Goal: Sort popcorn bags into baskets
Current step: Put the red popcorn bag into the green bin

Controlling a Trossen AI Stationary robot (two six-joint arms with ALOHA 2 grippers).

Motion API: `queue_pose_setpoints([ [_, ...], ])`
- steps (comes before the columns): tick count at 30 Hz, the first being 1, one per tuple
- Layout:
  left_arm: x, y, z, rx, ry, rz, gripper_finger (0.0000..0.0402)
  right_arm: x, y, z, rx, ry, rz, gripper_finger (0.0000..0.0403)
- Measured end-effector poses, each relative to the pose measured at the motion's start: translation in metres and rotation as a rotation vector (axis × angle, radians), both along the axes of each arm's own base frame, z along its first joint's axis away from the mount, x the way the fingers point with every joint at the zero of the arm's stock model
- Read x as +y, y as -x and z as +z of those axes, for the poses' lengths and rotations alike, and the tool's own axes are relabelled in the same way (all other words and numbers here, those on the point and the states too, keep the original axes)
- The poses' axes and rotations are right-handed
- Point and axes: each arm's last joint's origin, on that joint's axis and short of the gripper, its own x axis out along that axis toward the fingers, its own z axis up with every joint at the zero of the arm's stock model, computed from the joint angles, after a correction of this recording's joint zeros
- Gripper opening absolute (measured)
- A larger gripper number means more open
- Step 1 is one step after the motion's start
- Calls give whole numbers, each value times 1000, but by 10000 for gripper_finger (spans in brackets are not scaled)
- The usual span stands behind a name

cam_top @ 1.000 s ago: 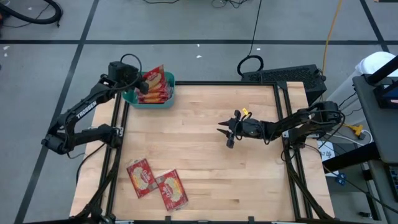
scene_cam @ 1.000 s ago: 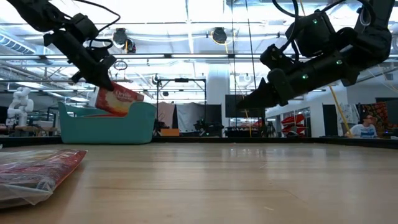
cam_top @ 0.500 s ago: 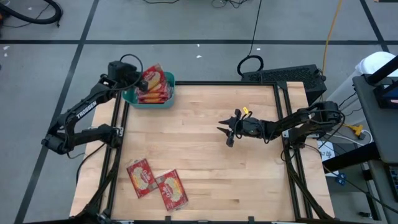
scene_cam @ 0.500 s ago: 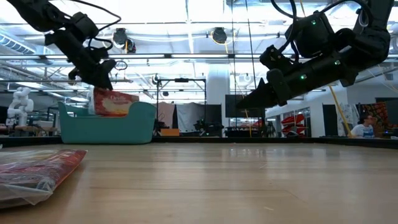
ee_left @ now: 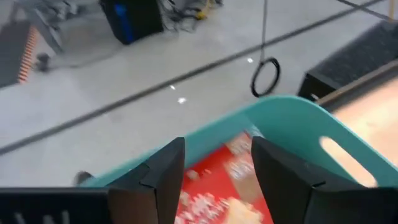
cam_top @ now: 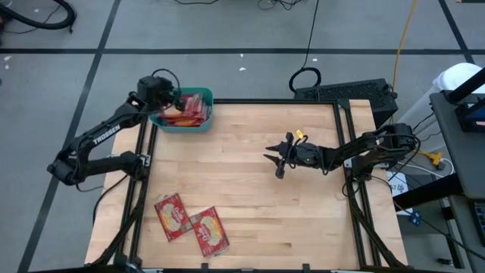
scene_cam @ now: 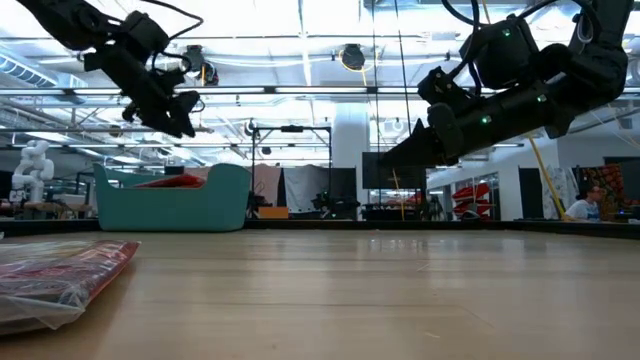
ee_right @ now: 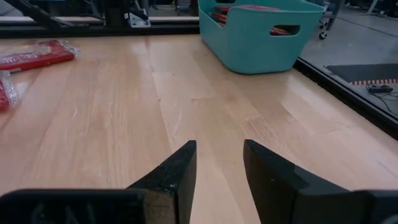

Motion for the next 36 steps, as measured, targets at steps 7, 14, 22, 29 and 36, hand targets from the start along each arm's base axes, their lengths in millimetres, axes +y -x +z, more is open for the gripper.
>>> queue_pose_setpoints([
  [7, -1, -23, -36, 65, 180, 54, 146, 0, 0, 1, -10, 1, 0, 126],
  [14, 10, -38, -69, 130, 276, 165, 105, 0, 0, 0, -5, -15, -4, 126],
  [22, 17, -65, -82, 63, 210, 92, 93, 0, 0, 0, -6, -14, -4, 126],
  [29, 10, -74, -77, 67, 173, 28, 93, 0, 0, 0, -8, -23, -6, 126],
  [36, -18, -80, -41, 0, 54, -81, 92, 1, 0, 0, -7, -39, -10, 126],
])
